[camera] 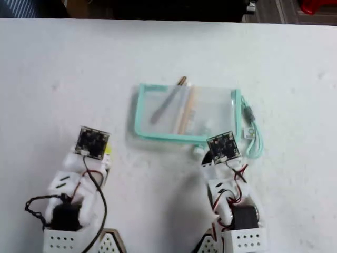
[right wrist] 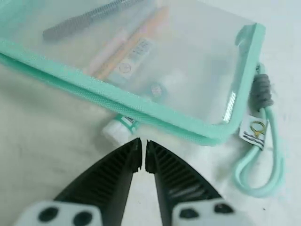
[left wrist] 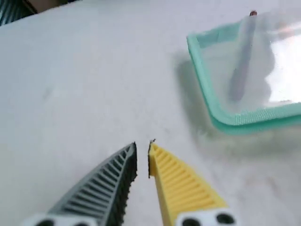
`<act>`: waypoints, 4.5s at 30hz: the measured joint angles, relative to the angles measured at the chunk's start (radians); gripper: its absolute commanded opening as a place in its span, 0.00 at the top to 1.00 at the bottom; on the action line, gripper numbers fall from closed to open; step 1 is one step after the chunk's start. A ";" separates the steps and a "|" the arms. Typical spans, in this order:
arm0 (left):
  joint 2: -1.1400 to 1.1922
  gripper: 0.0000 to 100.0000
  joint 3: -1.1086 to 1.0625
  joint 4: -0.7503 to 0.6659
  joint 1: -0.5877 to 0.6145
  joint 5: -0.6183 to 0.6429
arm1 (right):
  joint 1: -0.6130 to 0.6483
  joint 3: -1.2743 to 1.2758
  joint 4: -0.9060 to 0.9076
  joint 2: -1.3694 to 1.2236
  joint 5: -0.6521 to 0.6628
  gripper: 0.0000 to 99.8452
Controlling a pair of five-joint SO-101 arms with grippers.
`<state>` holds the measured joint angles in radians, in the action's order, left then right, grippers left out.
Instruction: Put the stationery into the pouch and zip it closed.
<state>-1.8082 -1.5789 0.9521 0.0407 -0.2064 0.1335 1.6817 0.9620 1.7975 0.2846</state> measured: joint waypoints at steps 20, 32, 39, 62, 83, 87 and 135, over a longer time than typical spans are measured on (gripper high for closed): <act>0.040 0.92 0.236 -0.055 -0.124 -0.129 | -0.222 0.000 -0.002 0.000 0.233 0.98; 0.723 0.92 0.514 -0.060 -0.135 -0.032 | -0.224 0.000 0.000 0.000 0.239 0.98; 0.934 0.92 0.526 -0.091 -0.135 0.003 | -0.262 -0.014 0.000 0.000 0.239 0.98; 1.005 0.83 0.488 -0.164 -0.172 0.080 | -0.275 -1.059 0.084 -1.168 0.160 0.75; 1.005 0.83 0.485 -0.183 -0.172 0.080 | -0.295 -2.124 0.209 -2.499 0.137 0.78; 1.005 0.83 0.485 -0.183 -0.172 0.080 | -0.293 -2.225 0.209 -2.601 0.137 0.78; 0.893 0.78 0.738 0.227 -0.359 0.080 | 0.313 -2.229 0.738 -1.608 0.137 0.98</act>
<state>-0.9152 -0.8408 1.1792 -0.3184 -0.1266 0.4465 -0.5478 1.7001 0.1895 0.4212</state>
